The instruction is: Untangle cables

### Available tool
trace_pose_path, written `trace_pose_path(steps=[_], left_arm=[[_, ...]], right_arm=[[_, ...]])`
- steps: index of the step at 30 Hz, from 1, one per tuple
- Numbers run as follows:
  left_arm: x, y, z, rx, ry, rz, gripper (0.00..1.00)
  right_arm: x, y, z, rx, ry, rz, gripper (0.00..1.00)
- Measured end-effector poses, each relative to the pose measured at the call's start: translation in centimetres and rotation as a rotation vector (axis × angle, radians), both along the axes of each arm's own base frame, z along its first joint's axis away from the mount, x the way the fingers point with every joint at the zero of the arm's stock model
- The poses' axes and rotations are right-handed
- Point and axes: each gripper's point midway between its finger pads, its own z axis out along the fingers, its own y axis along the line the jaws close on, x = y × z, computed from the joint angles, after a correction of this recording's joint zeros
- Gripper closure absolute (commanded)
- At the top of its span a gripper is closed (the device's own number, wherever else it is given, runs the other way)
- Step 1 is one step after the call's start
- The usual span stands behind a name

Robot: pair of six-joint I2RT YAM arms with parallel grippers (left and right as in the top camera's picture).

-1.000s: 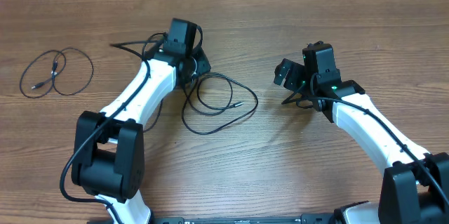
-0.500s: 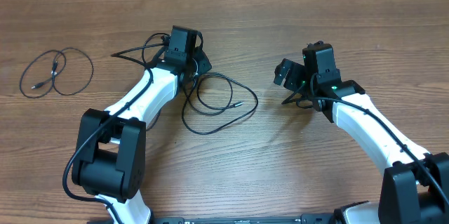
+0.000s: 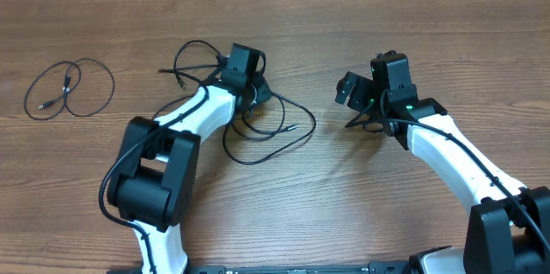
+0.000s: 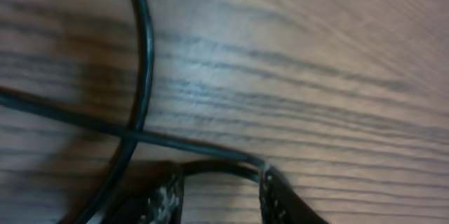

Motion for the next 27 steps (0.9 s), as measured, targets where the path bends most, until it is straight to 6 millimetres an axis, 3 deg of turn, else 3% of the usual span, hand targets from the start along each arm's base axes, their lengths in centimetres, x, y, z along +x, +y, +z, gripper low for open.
trace_pose_path(steps=[3,9,17,27], left_arm=[[-0.4,-0.7,-0.1,-0.034,0.020,-0.021,0.55],[-2.6,-2.6,-0.1,-0.147,0.128,-0.093,0.51],[-6.9,-5.4,0.1,-0.285,0.297,-0.219,0.42],[-13.0,-8.6,0.2,-0.324,0.464,-0.386,0.41]], right_arm=[[0.0,0.0,0.0,0.000,-0.001,0.000,0.00],[0.0,0.0,0.0,-0.001,-0.001,0.000,0.00],[0.0,0.0,0.0,0.000,0.000,-0.001,0.00],[0.0,0.0,0.0,0.000,-0.001,0.000,0.00]])
